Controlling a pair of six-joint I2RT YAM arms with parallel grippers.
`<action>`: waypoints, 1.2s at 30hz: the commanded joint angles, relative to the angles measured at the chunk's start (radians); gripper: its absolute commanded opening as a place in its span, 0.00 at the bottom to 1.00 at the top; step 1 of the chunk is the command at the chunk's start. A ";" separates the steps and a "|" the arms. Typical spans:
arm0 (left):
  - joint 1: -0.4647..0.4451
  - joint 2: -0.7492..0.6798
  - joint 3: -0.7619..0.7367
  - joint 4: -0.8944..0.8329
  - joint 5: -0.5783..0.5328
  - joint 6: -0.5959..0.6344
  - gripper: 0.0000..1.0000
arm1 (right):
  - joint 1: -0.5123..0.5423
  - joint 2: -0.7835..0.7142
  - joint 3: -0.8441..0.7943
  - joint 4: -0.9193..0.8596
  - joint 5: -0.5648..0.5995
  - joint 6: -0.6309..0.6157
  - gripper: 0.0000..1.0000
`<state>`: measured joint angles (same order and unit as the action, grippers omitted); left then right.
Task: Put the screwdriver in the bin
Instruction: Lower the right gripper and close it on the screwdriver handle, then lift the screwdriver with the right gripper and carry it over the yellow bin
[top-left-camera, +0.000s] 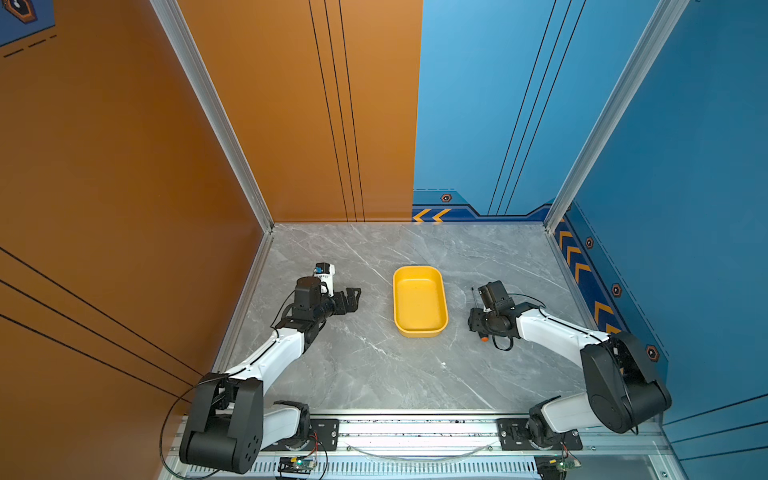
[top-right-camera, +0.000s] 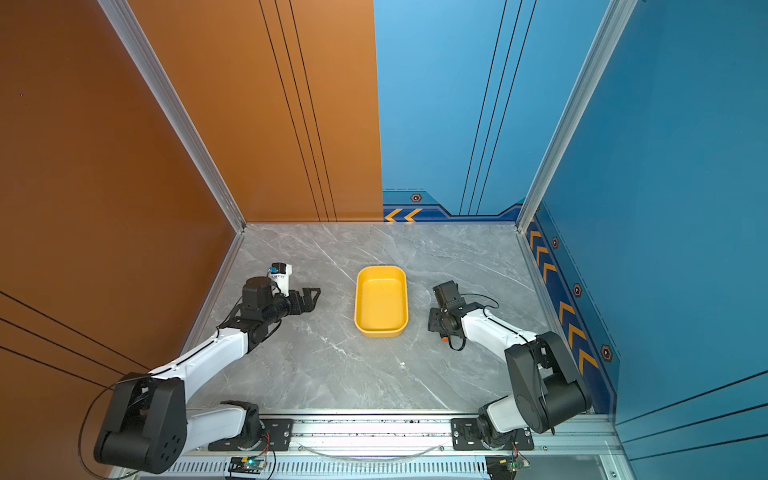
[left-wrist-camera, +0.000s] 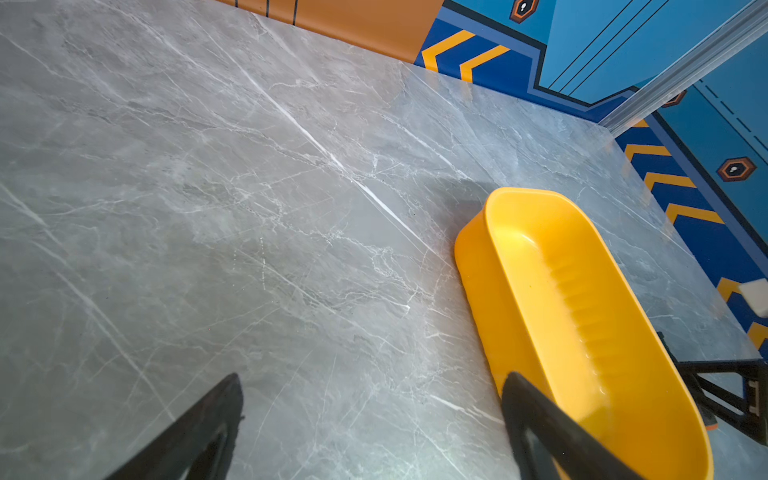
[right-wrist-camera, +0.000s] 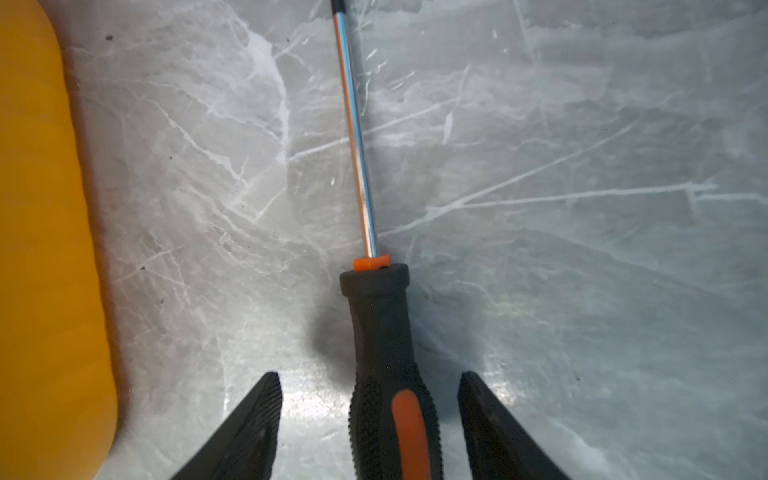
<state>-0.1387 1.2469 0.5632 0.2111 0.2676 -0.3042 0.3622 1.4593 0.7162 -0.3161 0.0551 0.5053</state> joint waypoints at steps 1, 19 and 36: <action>-0.007 0.021 0.026 -0.027 0.041 0.006 0.98 | 0.010 0.016 0.020 -0.048 0.040 0.013 0.58; -0.008 0.066 0.041 -0.027 0.073 0.000 0.98 | 0.011 0.076 0.048 -0.062 -0.008 0.025 0.03; -0.005 0.080 0.049 -0.026 0.081 -0.005 0.98 | 0.018 -0.220 0.092 -0.033 -0.089 0.183 0.00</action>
<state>-0.1387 1.3132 0.5838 0.1925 0.3195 -0.3046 0.3687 1.3113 0.7700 -0.3584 -0.0231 0.6281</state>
